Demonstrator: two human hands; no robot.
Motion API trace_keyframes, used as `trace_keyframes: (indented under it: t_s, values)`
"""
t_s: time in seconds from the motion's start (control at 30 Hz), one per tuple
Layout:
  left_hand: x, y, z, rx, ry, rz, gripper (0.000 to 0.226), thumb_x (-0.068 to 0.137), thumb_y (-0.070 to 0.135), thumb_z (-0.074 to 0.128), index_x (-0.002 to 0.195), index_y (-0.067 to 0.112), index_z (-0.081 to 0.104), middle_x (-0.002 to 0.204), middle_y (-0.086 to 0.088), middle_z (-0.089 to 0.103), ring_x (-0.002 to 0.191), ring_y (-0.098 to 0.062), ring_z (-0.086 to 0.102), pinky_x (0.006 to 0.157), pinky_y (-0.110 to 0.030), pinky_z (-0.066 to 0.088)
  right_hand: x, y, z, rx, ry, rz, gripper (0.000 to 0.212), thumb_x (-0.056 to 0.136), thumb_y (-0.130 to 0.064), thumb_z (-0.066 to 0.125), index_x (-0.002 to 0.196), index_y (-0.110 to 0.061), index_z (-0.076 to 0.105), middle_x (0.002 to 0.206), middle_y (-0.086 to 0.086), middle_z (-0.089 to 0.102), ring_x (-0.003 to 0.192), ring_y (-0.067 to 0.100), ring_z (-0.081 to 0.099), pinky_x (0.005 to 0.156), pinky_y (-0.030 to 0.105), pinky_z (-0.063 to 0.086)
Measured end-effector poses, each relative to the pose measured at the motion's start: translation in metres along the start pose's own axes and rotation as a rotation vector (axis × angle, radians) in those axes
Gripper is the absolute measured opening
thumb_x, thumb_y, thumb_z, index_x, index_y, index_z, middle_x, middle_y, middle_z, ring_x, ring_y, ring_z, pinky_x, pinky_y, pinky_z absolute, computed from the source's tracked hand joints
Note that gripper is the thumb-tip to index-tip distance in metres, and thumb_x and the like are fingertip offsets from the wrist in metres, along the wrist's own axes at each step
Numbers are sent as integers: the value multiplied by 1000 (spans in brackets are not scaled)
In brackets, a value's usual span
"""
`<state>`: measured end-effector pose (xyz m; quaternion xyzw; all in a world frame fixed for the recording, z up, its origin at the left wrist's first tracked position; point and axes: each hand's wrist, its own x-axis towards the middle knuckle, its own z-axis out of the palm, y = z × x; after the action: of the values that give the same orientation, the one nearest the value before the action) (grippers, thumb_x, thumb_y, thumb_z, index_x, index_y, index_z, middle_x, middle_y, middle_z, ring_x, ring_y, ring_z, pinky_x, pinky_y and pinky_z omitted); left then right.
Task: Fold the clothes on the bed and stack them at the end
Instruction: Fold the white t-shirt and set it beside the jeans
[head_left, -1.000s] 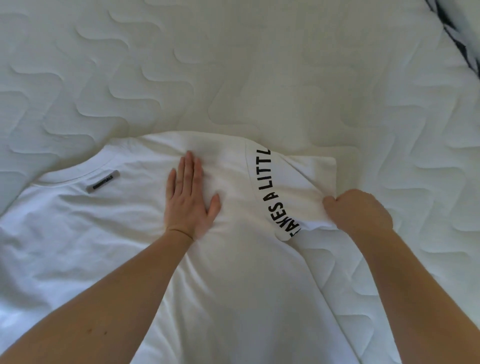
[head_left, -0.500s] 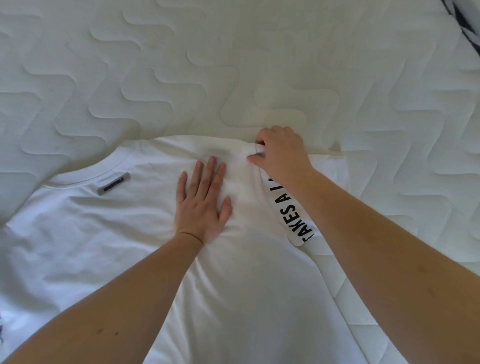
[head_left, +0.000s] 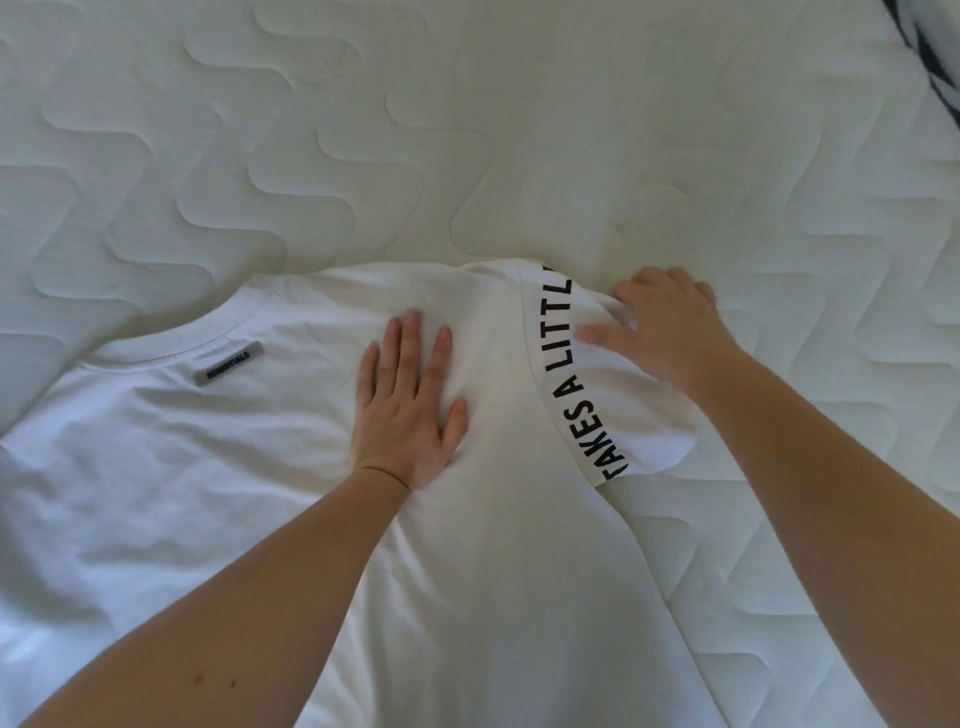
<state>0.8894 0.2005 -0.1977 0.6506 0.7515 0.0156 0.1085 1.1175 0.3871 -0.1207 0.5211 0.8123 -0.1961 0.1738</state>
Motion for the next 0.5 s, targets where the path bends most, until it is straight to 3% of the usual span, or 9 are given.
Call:
trace_keyframes:
  t_s: [0.1, 0.2, 0.3, 0.43, 0.5]
  values:
    - [1, 1, -1, 45, -10, 17, 71, 95, 51, 26, 158, 22, 13, 166, -4, 6, 152, -32, 0, 122, -51, 7, -22, 27, -9, 11, -84, -4, 47, 75, -60, 70, 101, -22, 61, 105, -1, 53, 110, 25, 45, 91, 36, 31]
    - [1, 1, 0, 60, -8, 25, 67, 96, 51, 25, 158, 30, 11, 166, 0, 6, 152, -32, -1, 121, -52, 7, -33, 43, -26, 333, -104, 110, 33, 72, -50, 78, 76, -27, 55, 73, -8, 60, 71, 17, 63, 57, 28, 37]
    - [1, 1, 1, 52, 0, 28, 65, 96, 51, 26, 157, 34, 12, 166, -4, 3, 152, -33, -1, 121, -53, 7, -35, 51, -36, 409, -56, 263, 30, 75, -54, 74, 73, -27, 62, 65, -4, 63, 39, 9, 56, 45, 22, 38]
    - [0, 1, 2, 26, 16, 12, 64, 95, 50, 27, 157, 36, 14, 165, -13, -1, 152, -33, -1, 121, -51, 8, -39, 56, -31, 126, -224, 482, 49, 84, -62, 62, 75, -14, 66, 63, 4, 63, 58, 19, 60, 55, 27, 39]
    - [0, 0, 2, 17, 17, 13, 64, 95, 50, 26, 157, 36, 15, 165, -14, -1, 152, -33, -1, 121, -51, 7, -40, 53, -24, 4, -173, 555, 53, 89, -63, 54, 84, -12, 67, 71, 5, 63, 68, 23, 58, 61, 31, 40]
